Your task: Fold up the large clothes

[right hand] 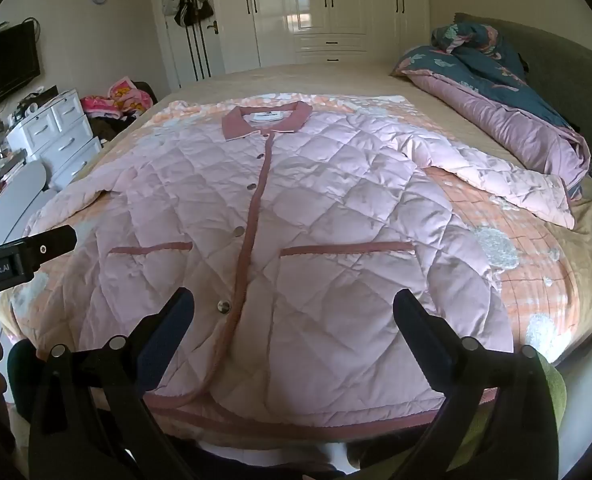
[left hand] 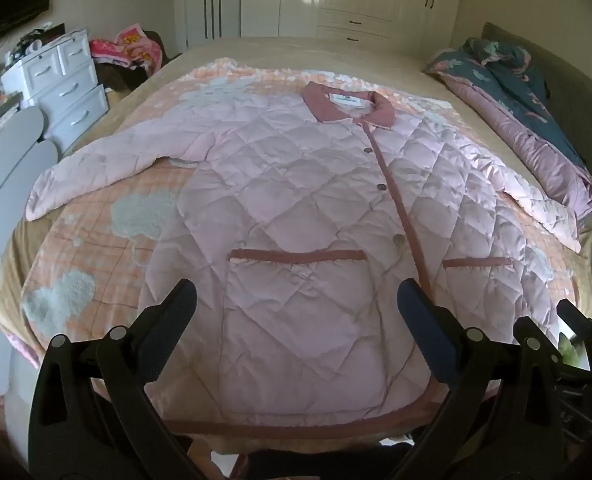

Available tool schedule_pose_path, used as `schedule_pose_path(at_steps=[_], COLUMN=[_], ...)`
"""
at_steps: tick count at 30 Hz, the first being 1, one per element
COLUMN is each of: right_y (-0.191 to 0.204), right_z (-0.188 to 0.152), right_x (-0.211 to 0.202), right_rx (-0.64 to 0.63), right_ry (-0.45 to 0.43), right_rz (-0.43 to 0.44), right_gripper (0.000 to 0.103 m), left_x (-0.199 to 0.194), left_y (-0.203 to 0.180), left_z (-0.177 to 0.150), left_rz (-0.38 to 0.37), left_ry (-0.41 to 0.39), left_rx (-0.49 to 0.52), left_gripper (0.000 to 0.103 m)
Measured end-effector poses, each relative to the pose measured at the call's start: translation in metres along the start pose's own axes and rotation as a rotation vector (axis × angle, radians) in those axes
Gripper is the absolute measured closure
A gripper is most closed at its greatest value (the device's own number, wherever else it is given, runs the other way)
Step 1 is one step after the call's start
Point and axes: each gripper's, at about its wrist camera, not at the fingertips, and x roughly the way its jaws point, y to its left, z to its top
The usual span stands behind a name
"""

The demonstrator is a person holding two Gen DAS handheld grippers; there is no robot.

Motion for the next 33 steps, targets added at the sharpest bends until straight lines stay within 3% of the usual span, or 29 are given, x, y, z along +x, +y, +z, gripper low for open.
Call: schedule_pose_path(at_steps=[33], right_y=[0.0015], right_z=[0.0004], right_x=[-0.0037], right_rx=[0.0], right_ry=[0.0], right_rz=[0.002], right_gripper=[0.004], left_x=[0.0051], left_y=[-0.0016], left_z=[-0.0018], left_rz=[-0.008], left_ry=[0.003], left_rx=[-0.008], left_gripper=[0.009])
